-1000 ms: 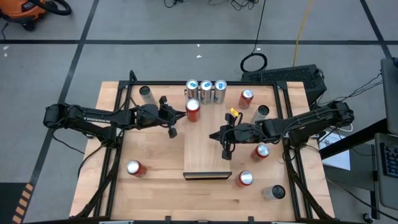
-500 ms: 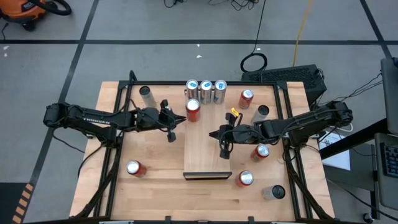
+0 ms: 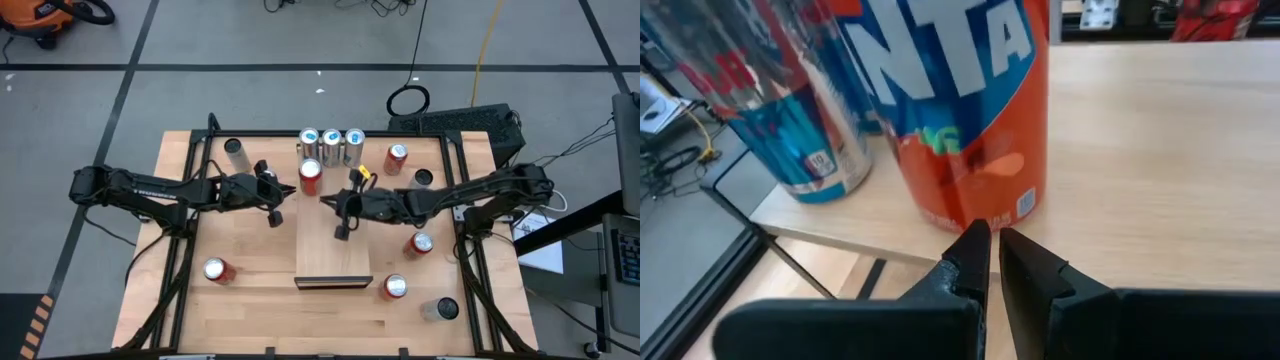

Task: Place canned beverage on shelf
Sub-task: Put the middle red soda can on the shelf, then put the top red soda can on the shelf aligned with the other red soda can

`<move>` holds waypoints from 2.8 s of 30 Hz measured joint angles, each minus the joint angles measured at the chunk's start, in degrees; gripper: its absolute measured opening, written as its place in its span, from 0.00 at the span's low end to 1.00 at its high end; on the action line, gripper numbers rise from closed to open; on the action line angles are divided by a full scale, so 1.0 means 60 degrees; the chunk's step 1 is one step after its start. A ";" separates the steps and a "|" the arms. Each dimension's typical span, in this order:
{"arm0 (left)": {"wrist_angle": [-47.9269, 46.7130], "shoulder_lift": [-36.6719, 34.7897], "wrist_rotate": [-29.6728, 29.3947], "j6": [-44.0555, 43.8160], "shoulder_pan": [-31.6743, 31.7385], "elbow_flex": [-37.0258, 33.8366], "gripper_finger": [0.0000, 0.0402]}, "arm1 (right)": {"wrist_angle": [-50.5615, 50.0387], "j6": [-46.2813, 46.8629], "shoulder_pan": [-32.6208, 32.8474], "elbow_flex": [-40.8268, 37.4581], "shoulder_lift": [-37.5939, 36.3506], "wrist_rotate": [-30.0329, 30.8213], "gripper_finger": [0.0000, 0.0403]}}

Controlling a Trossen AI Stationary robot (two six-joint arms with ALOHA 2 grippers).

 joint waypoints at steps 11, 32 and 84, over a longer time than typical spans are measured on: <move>0.0107 -0.0048 -0.0055 -0.0073 0.0109 0.0000 0.07 | 0.0586 -0.0143 -0.0968 0.0000 0.0034 -0.1285 0.00; -0.0127 -0.0120 0.0015 -0.0022 -0.0006 0.0000 0.07 | -0.0370 -0.0137 -0.1121 0.0000 -0.0297 -0.1272 0.00; -0.0690 -0.1818 -0.0386 -0.1333 -0.2441 0.0000 0.07 | -1.1546 0.0279 -0.7222 0.3187 -0.0472 -0.3245 0.61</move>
